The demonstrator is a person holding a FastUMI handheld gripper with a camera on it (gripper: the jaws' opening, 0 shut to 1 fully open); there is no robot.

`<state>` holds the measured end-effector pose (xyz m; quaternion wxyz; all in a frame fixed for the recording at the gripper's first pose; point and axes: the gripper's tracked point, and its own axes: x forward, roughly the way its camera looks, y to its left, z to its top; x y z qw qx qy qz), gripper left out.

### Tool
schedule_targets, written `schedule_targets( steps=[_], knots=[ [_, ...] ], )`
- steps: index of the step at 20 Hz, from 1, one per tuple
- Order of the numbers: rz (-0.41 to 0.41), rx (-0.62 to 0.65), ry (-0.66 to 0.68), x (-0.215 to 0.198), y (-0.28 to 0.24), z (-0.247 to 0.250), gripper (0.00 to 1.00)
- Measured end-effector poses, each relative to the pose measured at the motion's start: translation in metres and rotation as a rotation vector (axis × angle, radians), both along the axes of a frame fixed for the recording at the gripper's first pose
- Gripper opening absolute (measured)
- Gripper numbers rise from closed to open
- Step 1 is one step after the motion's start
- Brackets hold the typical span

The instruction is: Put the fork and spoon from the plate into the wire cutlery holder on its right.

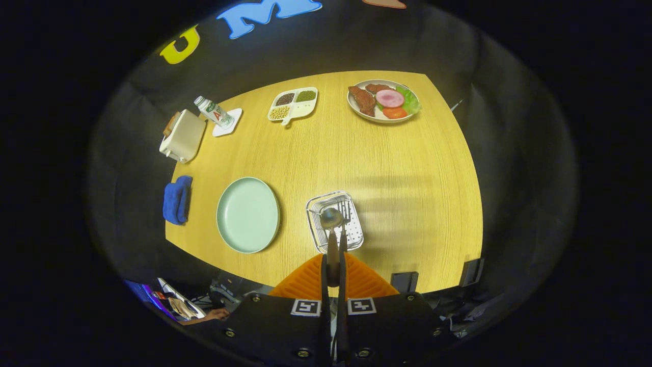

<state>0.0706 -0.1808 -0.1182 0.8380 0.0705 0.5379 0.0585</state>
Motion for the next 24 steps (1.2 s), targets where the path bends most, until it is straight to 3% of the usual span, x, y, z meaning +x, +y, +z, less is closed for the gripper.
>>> schedule_targets(
  steps=[5,10,16,24],
  knots=[
    [0.011,-0.017,0.015,0.009,0.008,-0.007,0.05],
    [-0.006,-0.058,-0.085,0.010,-0.003,0.017,0.21],
    [-0.091,-0.077,-0.357,-0.008,0.000,0.074,0.21],
    [-0.190,-0.061,-0.848,-0.027,0.084,0.144,0.21]
  ],
)
